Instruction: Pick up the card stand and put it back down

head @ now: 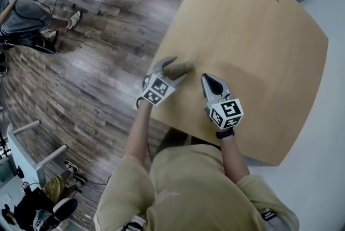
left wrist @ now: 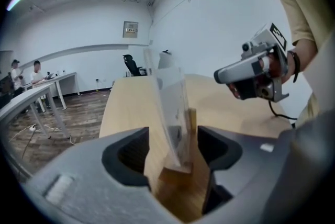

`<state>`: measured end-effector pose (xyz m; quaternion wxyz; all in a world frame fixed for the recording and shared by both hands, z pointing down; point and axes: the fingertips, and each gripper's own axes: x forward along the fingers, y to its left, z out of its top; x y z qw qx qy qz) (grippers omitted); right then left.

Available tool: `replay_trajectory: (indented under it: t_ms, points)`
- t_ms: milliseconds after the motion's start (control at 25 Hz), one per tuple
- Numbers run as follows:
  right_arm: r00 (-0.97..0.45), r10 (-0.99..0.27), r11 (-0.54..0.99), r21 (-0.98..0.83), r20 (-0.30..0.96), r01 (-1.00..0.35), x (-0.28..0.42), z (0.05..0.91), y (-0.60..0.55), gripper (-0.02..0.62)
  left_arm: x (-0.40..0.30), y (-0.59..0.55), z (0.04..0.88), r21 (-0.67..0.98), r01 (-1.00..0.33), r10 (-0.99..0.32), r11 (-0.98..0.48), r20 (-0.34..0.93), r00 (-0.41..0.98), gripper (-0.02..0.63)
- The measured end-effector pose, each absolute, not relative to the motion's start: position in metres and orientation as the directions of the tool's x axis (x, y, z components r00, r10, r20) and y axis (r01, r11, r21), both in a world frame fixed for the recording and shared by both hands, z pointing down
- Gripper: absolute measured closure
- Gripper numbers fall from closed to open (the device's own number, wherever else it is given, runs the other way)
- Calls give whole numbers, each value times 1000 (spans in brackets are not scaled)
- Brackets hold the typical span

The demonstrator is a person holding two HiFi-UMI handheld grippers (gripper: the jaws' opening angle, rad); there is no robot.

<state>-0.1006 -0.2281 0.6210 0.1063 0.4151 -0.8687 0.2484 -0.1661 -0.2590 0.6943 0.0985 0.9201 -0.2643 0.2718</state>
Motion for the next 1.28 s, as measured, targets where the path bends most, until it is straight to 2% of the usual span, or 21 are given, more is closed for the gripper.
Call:
replay_trajectory:
  t_ms: [160, 240, 360, 720, 1040, 1280]
  points:
    - [-614, -677, 504, -352, 407, -789, -91, 634, -234, 591, -158, -261, 708, 31, -501, -397, -865, 570, 720, 370]
    - [-611, -675, 500, -353, 413, -791, -87, 637, -234, 591, -152, -257, 709, 32, -475, -373, -880, 572, 730, 448]
    - [-609, -676, 497, -354, 416, -792, -84, 636, -232, 591, -147, -250, 708, 18, -456, -360, -890, 587, 726, 520]
    - [-603, -702, 509, -325, 379, -797, -80, 601, -220, 591, -140, -223, 683, 34, -499, -388, -866, 584, 713, 535]
    - [-610, -725, 543, -279, 320, -792, -86, 557, -184, 591, -155, -194, 607, 80, -623, -524, -778, 466, 713, 538]
    - [-632, -740, 591, -225, 231, -775, -99, 501, -159, 591, -161, -173, 532, -22, -691, -637, -722, 411, 652, 540]
